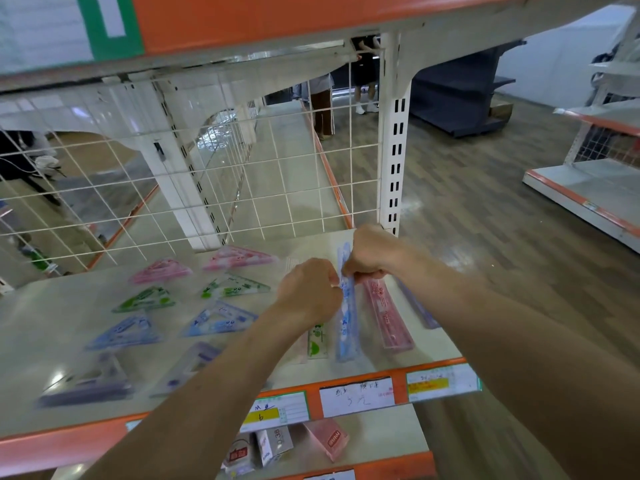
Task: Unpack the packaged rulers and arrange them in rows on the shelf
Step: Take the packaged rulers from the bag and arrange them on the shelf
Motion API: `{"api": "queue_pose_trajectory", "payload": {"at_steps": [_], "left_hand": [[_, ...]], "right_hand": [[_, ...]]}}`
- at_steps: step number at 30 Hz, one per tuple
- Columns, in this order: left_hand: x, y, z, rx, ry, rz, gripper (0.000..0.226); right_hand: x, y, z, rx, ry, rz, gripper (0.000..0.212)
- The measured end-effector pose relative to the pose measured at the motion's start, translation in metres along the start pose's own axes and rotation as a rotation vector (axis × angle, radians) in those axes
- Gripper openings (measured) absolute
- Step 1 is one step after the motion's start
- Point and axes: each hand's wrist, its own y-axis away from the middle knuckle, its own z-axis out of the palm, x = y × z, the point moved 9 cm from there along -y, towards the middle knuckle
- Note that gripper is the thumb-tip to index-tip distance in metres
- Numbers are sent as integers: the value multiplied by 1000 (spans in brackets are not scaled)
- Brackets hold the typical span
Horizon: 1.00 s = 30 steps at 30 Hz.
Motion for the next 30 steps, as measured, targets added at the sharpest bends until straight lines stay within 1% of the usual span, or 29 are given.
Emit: {"api": "queue_pose_trajectory", "payload": {"at_steps": [3,6,10,13,14,15,17,18,21,24,28,30], "left_hand": [[-2,1,6,-38,-69,10,24],[-2,1,8,-50,-112,16,22],[2,1,9,-59,-145,39,17],[10,-2,8,-54,-145,80,7],[14,-4,9,-54,-145,89,9],[17,-5,11,-62,-148,87,16],[22,-9,20,-83,-158,63,32],[23,-10,23,-79,-171,53,36],[22,-15,31,-45,-239,43,44],[20,-21,35,-31,-287,43,45],[22,-24,38,-53,-274,51,33],[21,-24,39,-71,-270,50,35]], "right_hand": [[-4,0,4,37,148,5,30],[0,0,9,20,145,45,31],[-5,4,-9,75,197,-39,14],[4,10,-35,120,174,-43,14],[10,13,-40,125,176,-29,14],[13,16,-42,128,194,-19,15],[15,23,-37,144,294,-31,24],[14,27,-32,162,357,-48,26],[13,29,-18,206,421,-86,22],[15,25,-9,233,436,-77,21],[17,18,-3,235,444,-66,20],[18,15,-1,231,459,-69,21]]}}
